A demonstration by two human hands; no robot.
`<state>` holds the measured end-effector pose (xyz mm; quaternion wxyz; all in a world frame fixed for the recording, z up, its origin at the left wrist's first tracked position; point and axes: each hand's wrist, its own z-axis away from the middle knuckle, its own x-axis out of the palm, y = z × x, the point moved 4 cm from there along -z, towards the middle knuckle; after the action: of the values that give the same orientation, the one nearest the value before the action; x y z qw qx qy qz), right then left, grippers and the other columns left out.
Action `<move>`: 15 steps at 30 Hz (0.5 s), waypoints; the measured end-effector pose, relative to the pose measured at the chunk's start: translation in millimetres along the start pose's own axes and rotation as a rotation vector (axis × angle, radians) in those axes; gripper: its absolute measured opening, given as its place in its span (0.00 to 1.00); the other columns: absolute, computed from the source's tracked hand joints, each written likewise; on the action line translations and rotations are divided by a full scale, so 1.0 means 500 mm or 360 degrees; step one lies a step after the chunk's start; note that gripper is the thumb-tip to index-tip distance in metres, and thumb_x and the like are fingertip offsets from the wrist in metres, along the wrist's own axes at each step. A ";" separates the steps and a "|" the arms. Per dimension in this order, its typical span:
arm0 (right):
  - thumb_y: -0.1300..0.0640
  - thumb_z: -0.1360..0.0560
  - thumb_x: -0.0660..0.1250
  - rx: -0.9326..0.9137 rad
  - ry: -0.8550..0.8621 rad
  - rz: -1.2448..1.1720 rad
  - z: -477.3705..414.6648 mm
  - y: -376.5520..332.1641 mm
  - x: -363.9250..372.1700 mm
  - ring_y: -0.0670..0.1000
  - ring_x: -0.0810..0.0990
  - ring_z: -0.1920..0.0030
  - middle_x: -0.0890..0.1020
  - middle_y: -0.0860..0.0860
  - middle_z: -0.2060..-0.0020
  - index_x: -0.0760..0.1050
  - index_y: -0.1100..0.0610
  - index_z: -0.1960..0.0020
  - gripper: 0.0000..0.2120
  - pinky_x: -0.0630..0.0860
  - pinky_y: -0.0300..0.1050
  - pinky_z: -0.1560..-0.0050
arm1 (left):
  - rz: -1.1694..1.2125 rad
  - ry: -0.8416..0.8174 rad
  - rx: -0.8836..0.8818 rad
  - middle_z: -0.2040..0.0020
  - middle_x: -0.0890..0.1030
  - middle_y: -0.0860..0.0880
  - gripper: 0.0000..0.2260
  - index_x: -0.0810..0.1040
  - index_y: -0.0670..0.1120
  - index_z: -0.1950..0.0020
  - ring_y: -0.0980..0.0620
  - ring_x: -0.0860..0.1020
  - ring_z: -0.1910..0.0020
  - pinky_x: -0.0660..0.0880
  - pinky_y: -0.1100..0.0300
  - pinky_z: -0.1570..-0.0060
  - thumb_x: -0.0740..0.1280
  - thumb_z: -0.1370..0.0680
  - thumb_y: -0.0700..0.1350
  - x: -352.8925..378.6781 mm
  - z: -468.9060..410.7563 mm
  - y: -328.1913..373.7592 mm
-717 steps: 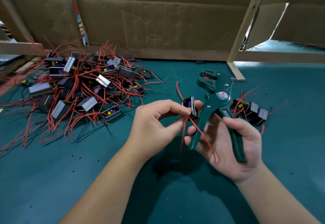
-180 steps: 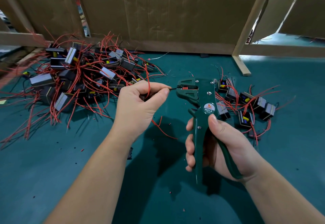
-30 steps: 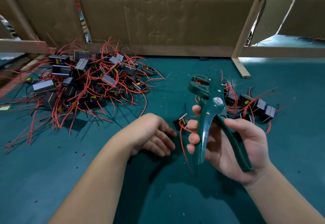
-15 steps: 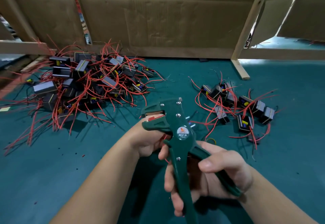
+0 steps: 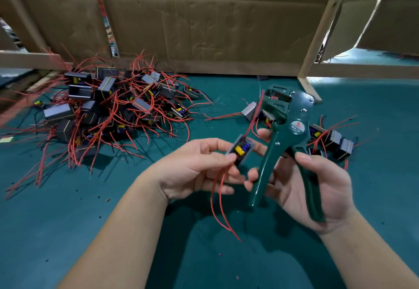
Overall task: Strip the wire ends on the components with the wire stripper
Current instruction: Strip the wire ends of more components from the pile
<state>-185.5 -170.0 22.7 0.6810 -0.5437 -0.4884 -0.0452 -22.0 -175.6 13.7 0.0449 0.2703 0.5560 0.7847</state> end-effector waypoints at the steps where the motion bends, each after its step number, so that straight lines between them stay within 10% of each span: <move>1: 0.57 0.38 0.77 0.0013 -0.0012 0.0006 -0.001 0.001 0.002 0.61 0.82 0.57 0.78 0.62 0.42 0.76 0.61 0.37 0.31 0.79 0.59 0.51 | -0.0060 -0.0039 -0.0050 0.65 0.82 0.46 0.08 0.73 0.45 0.51 0.49 0.83 0.63 0.81 0.57 0.63 0.71 0.27 0.41 0.005 0.000 -0.004; 8: 0.58 0.38 0.77 0.0185 -0.0047 0.0096 -0.006 0.023 0.016 0.64 0.81 0.58 0.77 0.65 0.50 0.71 0.67 0.34 0.35 0.77 0.62 0.52 | -0.0662 0.0188 0.0000 0.61 0.82 0.52 0.23 0.72 0.47 0.45 0.54 0.81 0.64 0.77 0.61 0.66 0.71 0.30 0.61 0.014 -0.003 -0.008; 15: 0.59 0.36 0.76 0.0208 -0.0104 -0.0027 -0.004 0.036 0.029 0.66 0.81 0.57 0.80 0.65 0.56 0.75 0.64 0.38 0.28 0.78 0.64 0.52 | -0.0440 0.0241 0.0481 0.51 0.81 0.39 0.15 0.77 0.43 0.44 0.46 0.76 0.57 0.75 0.58 0.53 0.66 0.28 0.48 0.018 -0.017 0.004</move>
<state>-166.3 -157.6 20.7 0.6984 -0.4952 -0.5168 -0.0014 -33.2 -180.1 17.0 0.0692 0.1353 0.7010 0.6968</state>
